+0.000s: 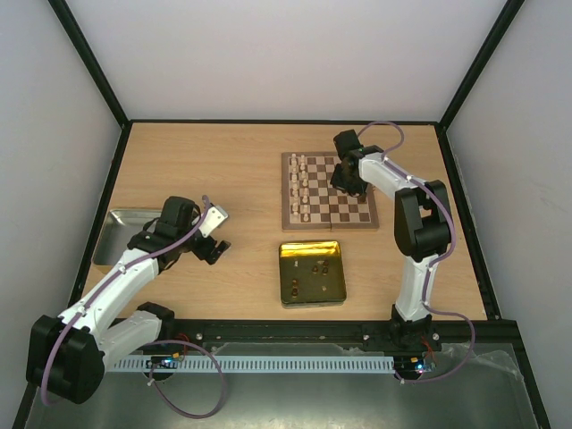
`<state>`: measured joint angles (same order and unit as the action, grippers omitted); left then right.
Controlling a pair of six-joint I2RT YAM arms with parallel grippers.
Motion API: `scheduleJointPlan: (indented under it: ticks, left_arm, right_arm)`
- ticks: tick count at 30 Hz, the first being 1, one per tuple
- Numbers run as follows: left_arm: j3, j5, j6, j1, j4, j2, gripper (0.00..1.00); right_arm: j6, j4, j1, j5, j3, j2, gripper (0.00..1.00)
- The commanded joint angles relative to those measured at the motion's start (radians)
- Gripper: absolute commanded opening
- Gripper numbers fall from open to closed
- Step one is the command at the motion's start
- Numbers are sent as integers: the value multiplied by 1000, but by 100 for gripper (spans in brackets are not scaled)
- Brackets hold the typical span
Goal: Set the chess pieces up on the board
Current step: Place the chess piece on the chessboard.
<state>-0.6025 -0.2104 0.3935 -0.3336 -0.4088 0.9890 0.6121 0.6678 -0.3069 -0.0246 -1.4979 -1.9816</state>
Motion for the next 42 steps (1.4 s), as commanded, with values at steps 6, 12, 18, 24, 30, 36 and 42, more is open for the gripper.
scheduleJointPlan:
  ticks: [6,12,18,24,30,36,42]
  left_arm:
    - [12,-12,1,-6,4,-10,99]
    - [15,-9,0,-5,5,-15,99]
    - [14,-10,-1,-5,4,-11,99]
    - [13,-9,-1,-6,5,-8,99]
    - [14,-8,-1,-6,5,-10,99]
    - [13,-6,-1,-7,6,-10,99]
    - [13,-5,-2,-7,7,-10,99]
  right_arm:
    - [-9,3,4,-8,-12,-14,16]
    - [-9,6,5,-5,-8,-13,17]
    - [-11,14,3,15,0,29,17]
    - [-14,35,-27,97,22,78,18]
    - [-15,50,-58,113,2,94,17]
    - [-17,44,-82,83,-6,80,12]
    - [-17,21,-81,45,-4,40,10]
